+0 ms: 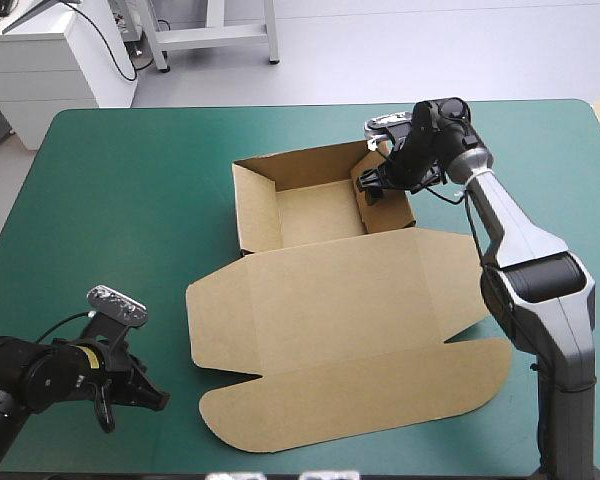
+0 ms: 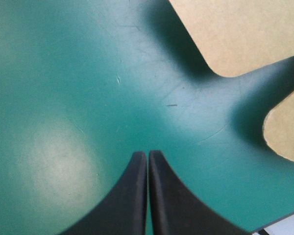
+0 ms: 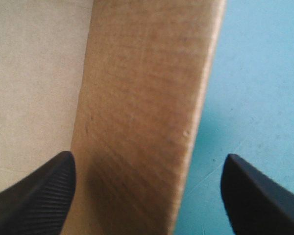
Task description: Fold the box
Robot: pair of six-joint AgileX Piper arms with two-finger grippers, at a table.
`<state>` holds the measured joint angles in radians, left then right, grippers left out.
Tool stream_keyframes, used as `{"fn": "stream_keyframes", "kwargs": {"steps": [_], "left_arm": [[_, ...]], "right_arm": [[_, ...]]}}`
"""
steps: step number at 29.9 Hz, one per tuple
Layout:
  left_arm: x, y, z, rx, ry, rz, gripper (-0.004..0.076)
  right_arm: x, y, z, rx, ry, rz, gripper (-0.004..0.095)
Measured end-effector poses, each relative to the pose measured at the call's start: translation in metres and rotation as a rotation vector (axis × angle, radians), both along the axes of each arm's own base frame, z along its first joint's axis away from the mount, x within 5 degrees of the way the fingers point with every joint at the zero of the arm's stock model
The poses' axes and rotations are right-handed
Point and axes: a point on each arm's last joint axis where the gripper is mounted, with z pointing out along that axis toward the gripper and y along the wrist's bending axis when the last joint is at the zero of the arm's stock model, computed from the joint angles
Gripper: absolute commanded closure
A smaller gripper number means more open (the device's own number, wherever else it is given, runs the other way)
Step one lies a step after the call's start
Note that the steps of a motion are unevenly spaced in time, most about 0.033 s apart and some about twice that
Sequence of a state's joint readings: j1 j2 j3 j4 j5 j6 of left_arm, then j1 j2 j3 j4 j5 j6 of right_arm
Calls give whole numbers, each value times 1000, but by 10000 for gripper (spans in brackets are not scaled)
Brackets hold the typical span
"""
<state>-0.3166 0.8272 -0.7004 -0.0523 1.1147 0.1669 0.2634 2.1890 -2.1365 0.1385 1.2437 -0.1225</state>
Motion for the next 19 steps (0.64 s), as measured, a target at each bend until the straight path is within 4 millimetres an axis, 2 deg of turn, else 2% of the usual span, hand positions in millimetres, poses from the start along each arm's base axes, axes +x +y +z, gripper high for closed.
{"fn": "stream_keyframes", "kwargs": {"steps": [5, 14, 19], "left_arm": [[0, 0, 0, 0, 0, 0, 731], [0, 0, 0, 0, 0, 0, 731], [1, 0, 0, -3, -8, 0, 731]], "right_arm": [[0, 0, -1, 2, 3, 0, 935], [1, 0, 1, 2, -12, 2, 929], [8, -15, 20, 12, -71, -28, 929]]}}
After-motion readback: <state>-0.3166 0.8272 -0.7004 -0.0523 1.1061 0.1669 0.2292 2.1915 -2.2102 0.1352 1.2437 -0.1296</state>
